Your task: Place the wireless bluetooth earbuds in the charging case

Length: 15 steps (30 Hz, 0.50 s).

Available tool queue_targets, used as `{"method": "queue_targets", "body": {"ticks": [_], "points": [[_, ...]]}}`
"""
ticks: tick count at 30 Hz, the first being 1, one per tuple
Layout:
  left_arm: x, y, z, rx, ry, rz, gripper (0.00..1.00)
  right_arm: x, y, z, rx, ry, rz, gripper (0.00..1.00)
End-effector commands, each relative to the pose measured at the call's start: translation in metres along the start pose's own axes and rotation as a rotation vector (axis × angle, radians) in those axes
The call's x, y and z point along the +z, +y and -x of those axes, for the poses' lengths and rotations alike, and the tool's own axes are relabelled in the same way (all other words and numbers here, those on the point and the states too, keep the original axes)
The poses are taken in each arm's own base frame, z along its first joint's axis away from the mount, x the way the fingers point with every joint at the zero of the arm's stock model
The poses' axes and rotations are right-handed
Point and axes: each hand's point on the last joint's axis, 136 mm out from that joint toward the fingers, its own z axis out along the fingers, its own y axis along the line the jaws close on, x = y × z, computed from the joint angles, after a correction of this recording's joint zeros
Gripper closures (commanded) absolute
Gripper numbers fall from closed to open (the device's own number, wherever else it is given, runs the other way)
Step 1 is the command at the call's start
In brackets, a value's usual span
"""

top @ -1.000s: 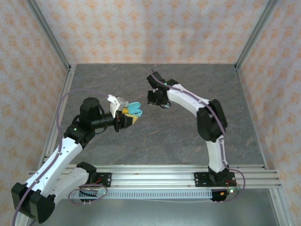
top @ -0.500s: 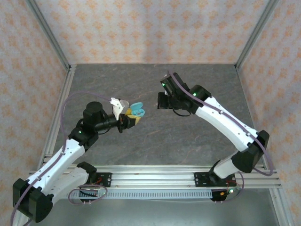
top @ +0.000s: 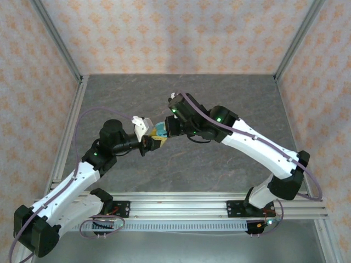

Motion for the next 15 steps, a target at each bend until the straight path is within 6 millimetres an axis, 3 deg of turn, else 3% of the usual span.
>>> {"method": "queue_targets", "body": {"ticks": [1,15], "points": [[-0.008,-0.003,0.019,0.064,-0.046,0.022,1.0,-0.001,0.005,0.001,-0.013,-0.009,-0.011,0.92],[-0.004,0.0,0.018,0.055,-0.031,0.023,1.0,0.007,0.016,-0.01,-0.045,0.03,-0.011,0.92]]}}
